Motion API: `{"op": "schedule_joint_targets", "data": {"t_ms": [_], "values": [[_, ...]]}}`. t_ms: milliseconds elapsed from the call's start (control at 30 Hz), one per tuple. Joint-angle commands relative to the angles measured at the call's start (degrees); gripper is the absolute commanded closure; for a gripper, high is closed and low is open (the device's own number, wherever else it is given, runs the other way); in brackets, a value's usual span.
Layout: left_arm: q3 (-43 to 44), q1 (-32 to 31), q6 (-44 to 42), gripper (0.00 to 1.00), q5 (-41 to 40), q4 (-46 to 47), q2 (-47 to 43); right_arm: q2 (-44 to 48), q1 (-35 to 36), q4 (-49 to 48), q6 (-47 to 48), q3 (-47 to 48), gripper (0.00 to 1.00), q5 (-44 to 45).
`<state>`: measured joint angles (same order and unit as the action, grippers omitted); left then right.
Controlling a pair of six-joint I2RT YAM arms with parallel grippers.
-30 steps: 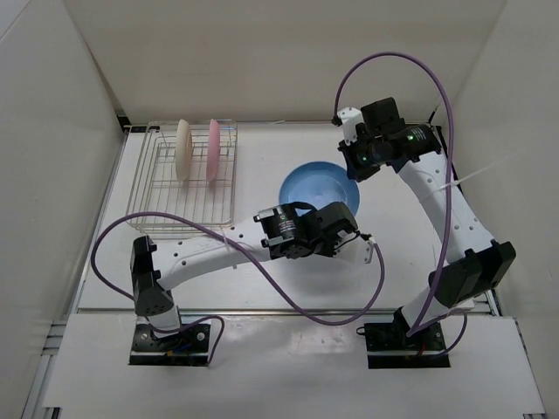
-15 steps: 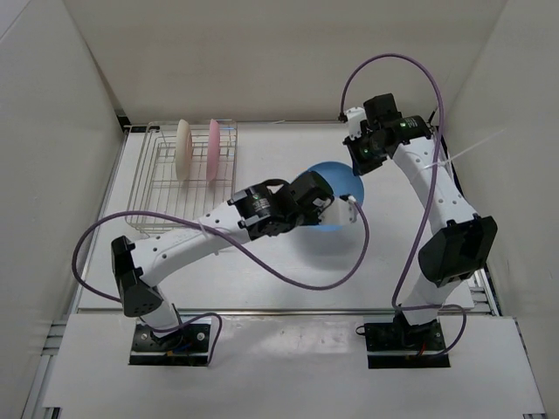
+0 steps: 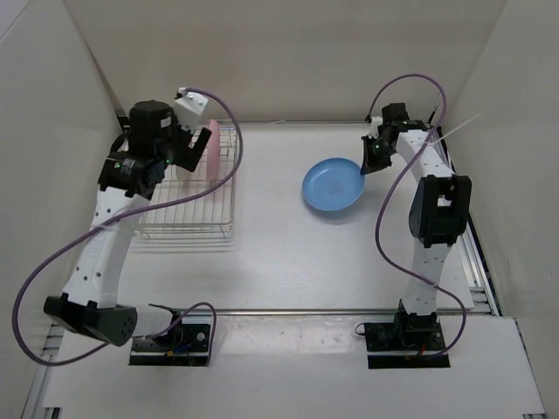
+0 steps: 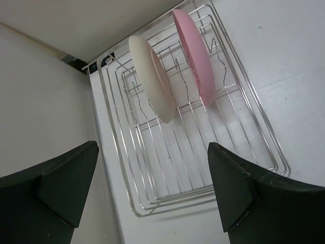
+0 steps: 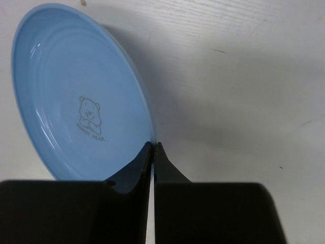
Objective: Unload the plates from the dish rack
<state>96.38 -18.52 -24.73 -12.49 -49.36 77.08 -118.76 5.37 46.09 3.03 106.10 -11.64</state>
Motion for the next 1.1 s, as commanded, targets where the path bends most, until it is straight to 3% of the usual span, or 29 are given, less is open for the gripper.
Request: {"op": "schedule_joint_targets", "data": {"t_ms": [0,300,433,533,567,600,633,733,867,1067], "values": [[-4.6,7.2,5.6,0.0,10.6,2.2,-4.8,-1.9,0.6,-3.2,-4.1,3.5,1.0,-5.8],[-15.2,20.1,10.1,0.0,25.4,7.7,-9.0,-6.0,0.6,-4.4,-4.6,3.5,1.0,-5.1],[-18.7,23.1,12.2,0.0,29.2,10.2,-9.5,-7.4,0.6,-3.8,-3.9,3.5,0.74,-3.9],[-19.7,24.6,12.7,0.0,30.6,11.7,-9.5,-7.4,0.6,-3.3,-3.2,3.5,0.62,-2.9],[-19.7,25.5,13.5,0.0,31.2,12.6,-9.5,-7.4,0.6,-3.3,-3.2,3.5,0.62,-2.3],[-20.3,26.1,14.0,0.0,31.2,13.1,-9.5,-7.4,0.6,-3.3,-3.2,3.5,0.55,-2.2],[-20.4,27.6,15.4,0.0,32.6,13.9,-9.5,-7.4,0.6,-2.7,-3.2,3.5,0.41,-2.2],[-21.0,30.6,16.9,0.0,37.8,16.6,-9.0,-4.1,0.6,-2.1,-3.2,3.5,0.41,-2.2],[-20.2,35.0,19.2,0.0,43.9,19.3,-5.6,2.3,0.0,-0.3,-2.7,4.2,0.26,-0.9],[-20.2,39.3,20.4,0.03,55.2,26.2,2.5,11.2,-1.7,3.7,1.3,2.2,0.24,-2.3]]}}
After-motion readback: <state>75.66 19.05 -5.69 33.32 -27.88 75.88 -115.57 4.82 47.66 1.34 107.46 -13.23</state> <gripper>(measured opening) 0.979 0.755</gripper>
